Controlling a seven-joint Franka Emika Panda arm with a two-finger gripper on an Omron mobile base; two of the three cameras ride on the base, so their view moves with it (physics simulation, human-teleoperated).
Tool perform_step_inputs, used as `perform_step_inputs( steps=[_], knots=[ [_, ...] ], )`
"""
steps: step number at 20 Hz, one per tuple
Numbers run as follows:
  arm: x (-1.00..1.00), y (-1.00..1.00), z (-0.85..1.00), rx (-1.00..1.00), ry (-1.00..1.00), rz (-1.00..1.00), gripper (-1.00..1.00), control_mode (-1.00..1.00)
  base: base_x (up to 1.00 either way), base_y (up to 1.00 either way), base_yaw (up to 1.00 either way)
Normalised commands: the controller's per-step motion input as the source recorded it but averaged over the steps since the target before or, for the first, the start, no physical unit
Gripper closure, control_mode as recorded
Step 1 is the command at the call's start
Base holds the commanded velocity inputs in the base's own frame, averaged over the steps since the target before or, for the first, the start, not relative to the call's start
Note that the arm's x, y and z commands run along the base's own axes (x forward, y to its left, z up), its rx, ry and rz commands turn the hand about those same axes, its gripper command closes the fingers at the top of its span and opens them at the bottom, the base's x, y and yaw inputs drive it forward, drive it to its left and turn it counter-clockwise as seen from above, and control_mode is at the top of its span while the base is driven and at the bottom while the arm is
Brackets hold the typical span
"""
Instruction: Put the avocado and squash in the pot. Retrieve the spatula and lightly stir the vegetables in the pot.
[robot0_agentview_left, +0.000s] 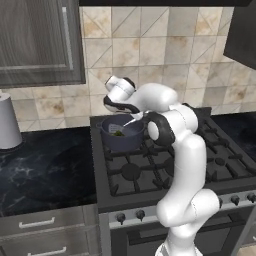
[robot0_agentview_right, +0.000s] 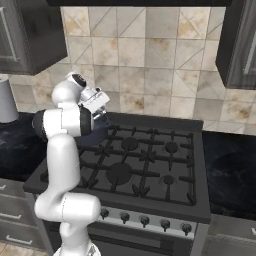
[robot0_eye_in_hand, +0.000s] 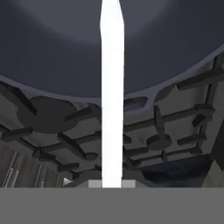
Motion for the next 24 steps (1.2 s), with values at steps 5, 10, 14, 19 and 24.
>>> perform_step_inputs(
  steps=[5,10,14,19,24],
  knots=[
    [0.01,-0.06,-0.09,0.00,0.01,0.16,1.00,-1.00,0.00,0.00,0.00],
    [0.12,-0.40,-0.12,0.00,0.00,0.10,1.00,-1.00,0.00,0.00,0.00],
    [0.04,-0.21,0.04,0.00,0.00,0.06,1.00,-1.00,0.00,0.00,0.00],
    [0.00,0.00,0.34,0.07,-0.03,0.08,1.00,-1.00,0.00,0.00,0.00],
    [0.00,0.00,0.35,0.07,-0.06,0.10,1.00,-1.00,0.00,0.00,0.00]
  ],
)
